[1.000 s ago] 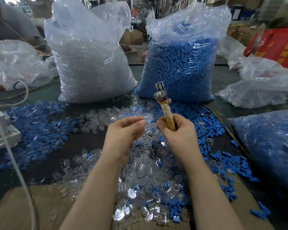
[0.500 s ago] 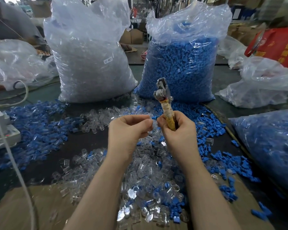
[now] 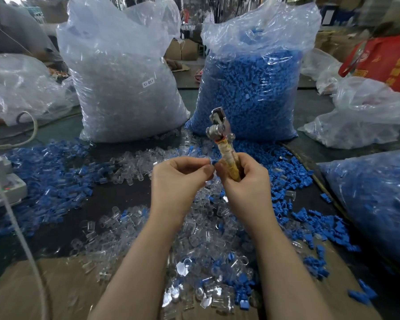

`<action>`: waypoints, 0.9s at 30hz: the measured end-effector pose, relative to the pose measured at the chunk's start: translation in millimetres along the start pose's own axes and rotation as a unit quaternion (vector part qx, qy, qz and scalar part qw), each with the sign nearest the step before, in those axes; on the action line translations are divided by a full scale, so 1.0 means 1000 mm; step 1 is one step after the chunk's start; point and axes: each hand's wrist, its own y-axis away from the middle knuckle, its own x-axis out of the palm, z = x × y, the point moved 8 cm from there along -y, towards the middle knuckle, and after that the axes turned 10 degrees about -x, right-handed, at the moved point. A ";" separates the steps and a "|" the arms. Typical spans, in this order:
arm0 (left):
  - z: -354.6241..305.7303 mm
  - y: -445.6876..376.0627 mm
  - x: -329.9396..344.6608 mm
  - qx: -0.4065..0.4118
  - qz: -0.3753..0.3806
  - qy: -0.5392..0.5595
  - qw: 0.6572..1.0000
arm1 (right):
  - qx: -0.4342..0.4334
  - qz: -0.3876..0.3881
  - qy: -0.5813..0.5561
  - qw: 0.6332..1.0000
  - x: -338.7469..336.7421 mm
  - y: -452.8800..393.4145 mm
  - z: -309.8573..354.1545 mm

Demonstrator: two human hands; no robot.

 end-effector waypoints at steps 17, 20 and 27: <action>-0.004 -0.002 -0.017 0.034 -0.062 0.012 0.997 | 0.120 0.145 -0.037 0.981 -0.001 0.004 -0.018; -0.005 -0.003 -0.021 0.038 -0.063 0.039 0.997 | 0.117 0.194 -0.022 0.974 0.001 0.008 -0.018; -0.009 -0.005 -0.025 0.063 -0.054 0.052 0.995 | 0.127 0.276 0.006 0.953 0.011 0.014 -0.017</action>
